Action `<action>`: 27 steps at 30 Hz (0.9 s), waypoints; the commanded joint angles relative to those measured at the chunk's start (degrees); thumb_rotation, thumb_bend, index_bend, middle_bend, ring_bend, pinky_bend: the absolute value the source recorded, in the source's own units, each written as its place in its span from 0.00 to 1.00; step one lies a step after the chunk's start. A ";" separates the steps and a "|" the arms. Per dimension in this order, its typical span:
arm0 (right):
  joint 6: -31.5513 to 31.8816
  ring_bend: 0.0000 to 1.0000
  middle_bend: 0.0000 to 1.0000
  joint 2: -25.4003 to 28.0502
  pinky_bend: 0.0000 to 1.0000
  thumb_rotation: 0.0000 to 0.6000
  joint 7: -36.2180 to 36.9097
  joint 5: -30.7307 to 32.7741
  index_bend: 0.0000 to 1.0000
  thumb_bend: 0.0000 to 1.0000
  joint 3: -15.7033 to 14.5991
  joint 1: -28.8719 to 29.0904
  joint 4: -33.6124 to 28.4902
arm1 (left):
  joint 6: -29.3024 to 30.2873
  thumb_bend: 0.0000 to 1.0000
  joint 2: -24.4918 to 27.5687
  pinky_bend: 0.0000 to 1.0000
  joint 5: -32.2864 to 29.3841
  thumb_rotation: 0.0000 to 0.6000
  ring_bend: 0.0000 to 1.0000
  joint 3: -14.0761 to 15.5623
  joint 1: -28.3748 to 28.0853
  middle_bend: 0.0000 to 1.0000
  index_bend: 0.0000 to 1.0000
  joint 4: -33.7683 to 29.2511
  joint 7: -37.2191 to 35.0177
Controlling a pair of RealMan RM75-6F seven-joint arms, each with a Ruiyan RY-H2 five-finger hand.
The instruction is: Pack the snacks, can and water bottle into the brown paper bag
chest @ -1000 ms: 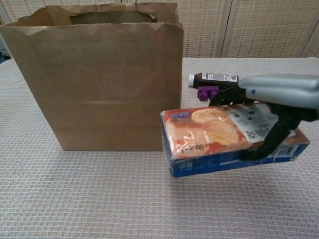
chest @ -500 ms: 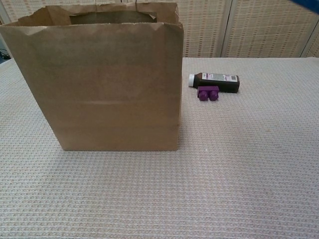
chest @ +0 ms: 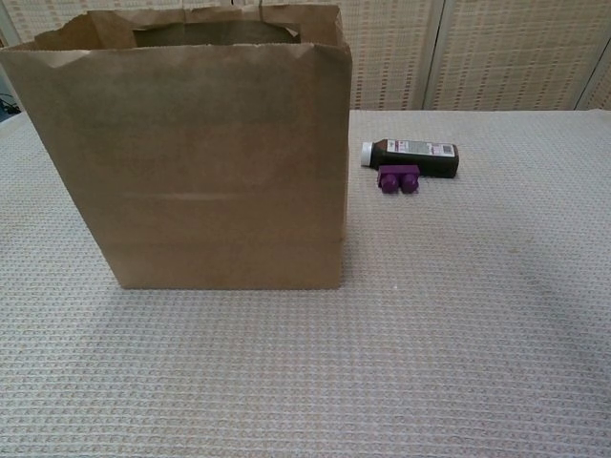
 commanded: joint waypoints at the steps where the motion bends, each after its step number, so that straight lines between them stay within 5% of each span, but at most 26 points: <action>1: 4.47 0.61 0.60 -17.55 0.72 1.00 -9.30 5.01 0.51 0.32 5.40 11.39 10.74 | 0.06 0.36 0.05 0.00 0.08 1.00 0.00 0.05 0.05 0.00 0.04 0.11 -0.39; 6: 5.65 0.59 0.60 -29.66 0.72 1.00 -11.02 5.05 0.49 0.32 7.71 17.46 20.36 | 0.14 0.36 0.17 0.00 0.52 1.00 0.00 0.31 0.11 0.00 0.04 0.48 -1.11; 12: 5.67 0.58 0.60 -37.95 0.72 1.00 -11.72 5.06 0.49 0.32 11.06 22.44 30.57 | 0.46 0.36 0.32 0.00 0.94 1.00 0.00 0.61 0.39 0.00 0.04 0.94 -2.62; 24: 4.80 0.55 0.60 -43.09 0.71 1.00 -8.55 3.81 0.45 0.32 13.16 23.96 36.94 | 0.88 0.36 0.23 0.00 1.03 1.00 0.00 0.72 0.68 0.00 0.05 1.13 -2.80; 27: 3.20 0.44 0.54 -43.44 0.63 1.00 -12.12 7.23 0.31 0.32 12.16 23.20 36.03 | 0.84 0.36 0.21 0.00 0.93 1.00 0.00 0.68 0.67 0.00 0.05 1.09 -2.61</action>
